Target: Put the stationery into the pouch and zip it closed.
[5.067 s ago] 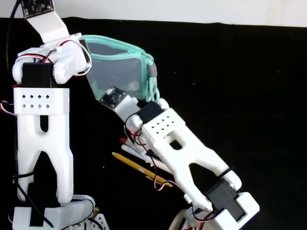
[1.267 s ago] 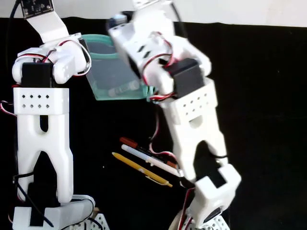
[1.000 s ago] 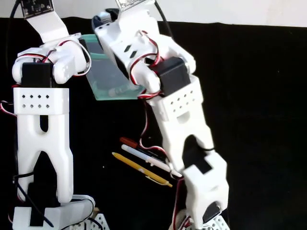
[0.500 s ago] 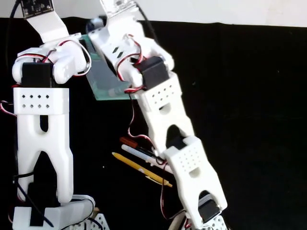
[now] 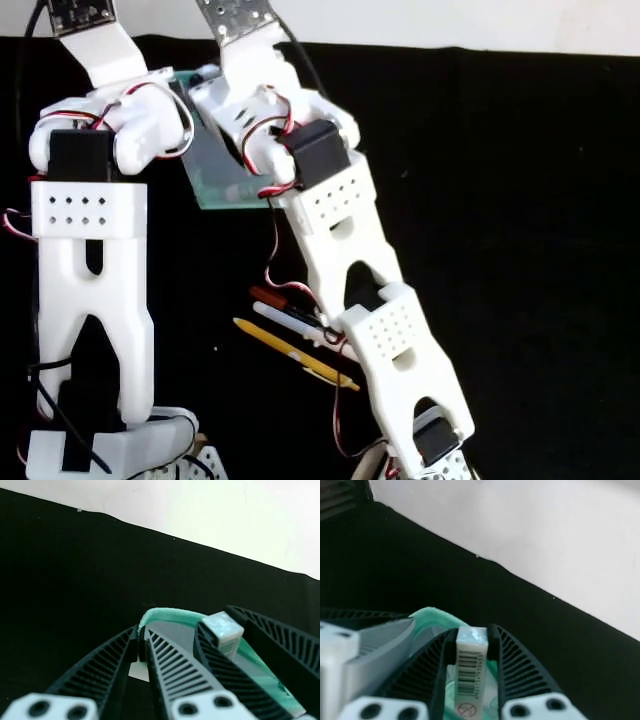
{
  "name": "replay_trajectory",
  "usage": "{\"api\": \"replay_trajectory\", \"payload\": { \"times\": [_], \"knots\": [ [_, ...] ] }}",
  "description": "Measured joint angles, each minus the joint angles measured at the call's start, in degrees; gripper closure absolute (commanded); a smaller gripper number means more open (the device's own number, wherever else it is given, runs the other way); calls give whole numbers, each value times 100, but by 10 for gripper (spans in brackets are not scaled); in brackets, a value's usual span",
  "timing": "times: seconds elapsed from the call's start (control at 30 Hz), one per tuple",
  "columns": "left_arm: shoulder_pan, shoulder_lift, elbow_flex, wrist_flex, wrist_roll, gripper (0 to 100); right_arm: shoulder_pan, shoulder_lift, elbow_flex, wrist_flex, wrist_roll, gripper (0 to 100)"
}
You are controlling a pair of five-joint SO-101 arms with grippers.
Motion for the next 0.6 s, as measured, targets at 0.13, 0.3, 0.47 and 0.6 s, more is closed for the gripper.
{"api": "replay_trajectory", "payload": {
  "times": [0.13, 0.3, 0.47, 0.6],
  "knots": [
    [-9, 0, 0, 0, 0, 994, 0, -53, 9, 290, 0, 783],
    [-9, 26, 0, 0, 0, 994, 9, -88, 18, 325, -18, 783],
    [-35, 26, 0, 0, 0, 994, 9, -369, 18, 343, -18, 783],
    [-35, 26, 0, 0, 0, 994, 9, -747, 18, 378, -18, 783]
  ]
}}
